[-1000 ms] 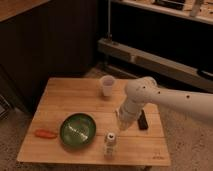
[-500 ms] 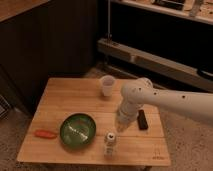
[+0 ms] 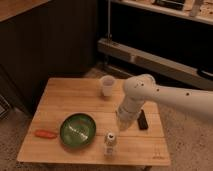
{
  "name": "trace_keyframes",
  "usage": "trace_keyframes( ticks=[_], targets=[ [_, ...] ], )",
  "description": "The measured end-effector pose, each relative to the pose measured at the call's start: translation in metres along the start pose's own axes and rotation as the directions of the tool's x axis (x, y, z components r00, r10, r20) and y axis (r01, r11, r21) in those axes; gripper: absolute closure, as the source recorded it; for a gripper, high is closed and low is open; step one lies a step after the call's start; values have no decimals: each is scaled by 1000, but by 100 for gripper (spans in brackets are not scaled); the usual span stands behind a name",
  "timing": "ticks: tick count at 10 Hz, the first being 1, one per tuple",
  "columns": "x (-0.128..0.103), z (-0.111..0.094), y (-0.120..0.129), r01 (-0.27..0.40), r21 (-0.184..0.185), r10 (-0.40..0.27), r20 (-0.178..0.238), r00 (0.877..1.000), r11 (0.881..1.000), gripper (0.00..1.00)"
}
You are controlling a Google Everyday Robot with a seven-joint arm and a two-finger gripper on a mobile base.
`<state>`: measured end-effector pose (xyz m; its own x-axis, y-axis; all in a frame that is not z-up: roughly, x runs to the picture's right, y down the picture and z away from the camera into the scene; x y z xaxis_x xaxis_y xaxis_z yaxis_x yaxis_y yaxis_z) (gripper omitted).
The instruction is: Knock the bottle over
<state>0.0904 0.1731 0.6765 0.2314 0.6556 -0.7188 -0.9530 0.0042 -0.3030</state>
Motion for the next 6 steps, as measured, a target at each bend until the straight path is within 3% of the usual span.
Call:
trace_keyframes(
  ticks=[3,5,6],
  targets=[
    [18,-38,-7,-8,30,10,-65,998,1000,100],
    [30,-35,-3,14,49,-7,-132,991,999,100],
    [44,-21,2,29,69,-16,-190,982,997,100]
  ],
)
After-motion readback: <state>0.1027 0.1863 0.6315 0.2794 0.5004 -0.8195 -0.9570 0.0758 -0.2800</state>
